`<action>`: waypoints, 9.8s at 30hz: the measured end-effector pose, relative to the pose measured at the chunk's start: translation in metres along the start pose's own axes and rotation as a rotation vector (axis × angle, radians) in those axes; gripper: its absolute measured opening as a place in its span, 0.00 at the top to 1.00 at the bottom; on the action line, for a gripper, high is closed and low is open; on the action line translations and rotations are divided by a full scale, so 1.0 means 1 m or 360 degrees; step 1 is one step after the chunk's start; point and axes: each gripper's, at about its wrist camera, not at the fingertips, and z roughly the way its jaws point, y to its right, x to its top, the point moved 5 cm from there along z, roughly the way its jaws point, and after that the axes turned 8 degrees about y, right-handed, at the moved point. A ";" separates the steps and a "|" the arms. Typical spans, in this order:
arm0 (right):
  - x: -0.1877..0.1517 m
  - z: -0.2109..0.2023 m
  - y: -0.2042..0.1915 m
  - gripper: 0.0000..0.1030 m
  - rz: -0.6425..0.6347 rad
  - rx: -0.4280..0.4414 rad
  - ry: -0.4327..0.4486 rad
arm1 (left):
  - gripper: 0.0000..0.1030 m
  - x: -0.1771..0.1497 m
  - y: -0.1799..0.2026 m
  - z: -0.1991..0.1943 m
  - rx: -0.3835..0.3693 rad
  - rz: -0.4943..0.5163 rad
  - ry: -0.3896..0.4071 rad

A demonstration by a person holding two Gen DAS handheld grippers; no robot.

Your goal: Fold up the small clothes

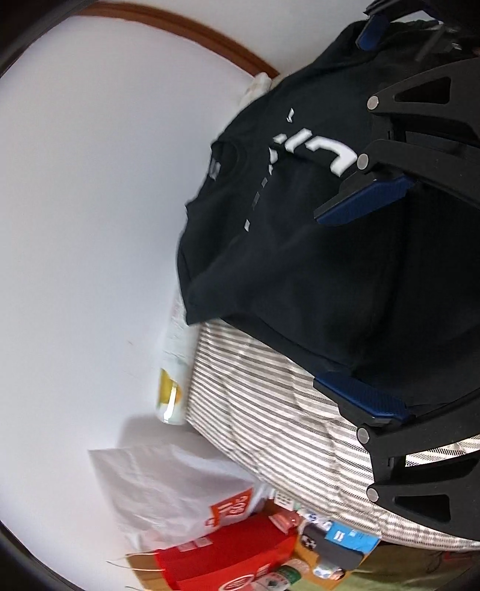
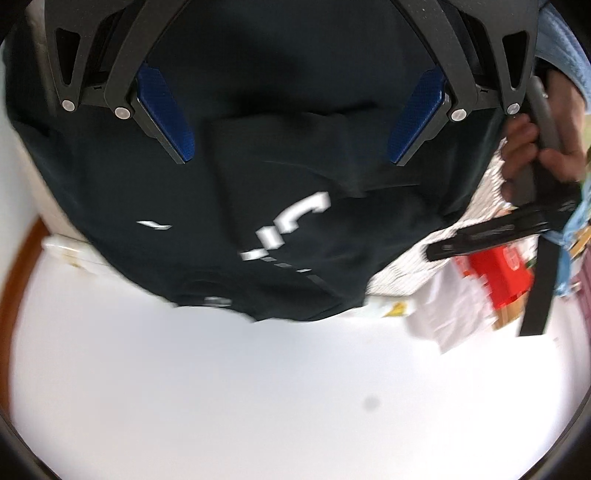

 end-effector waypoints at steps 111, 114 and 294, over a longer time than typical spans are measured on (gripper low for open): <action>-0.035 -0.115 0.231 0.24 0.0421 -0.0727 0.0252 | 0.15 -0.035 -0.004 0.033 0.0107 0.0075 -0.0117; -0.078 -0.149 0.261 0.21 0.0423 -0.0878 0.0191 | 0.14 -0.035 0.000 0.030 0.0093 0.0078 -0.0107; -0.119 -0.020 0.282 0.24 0.0660 -0.0436 -0.0066 | 0.52 -0.055 0.079 0.064 -0.0067 0.0020 -0.0066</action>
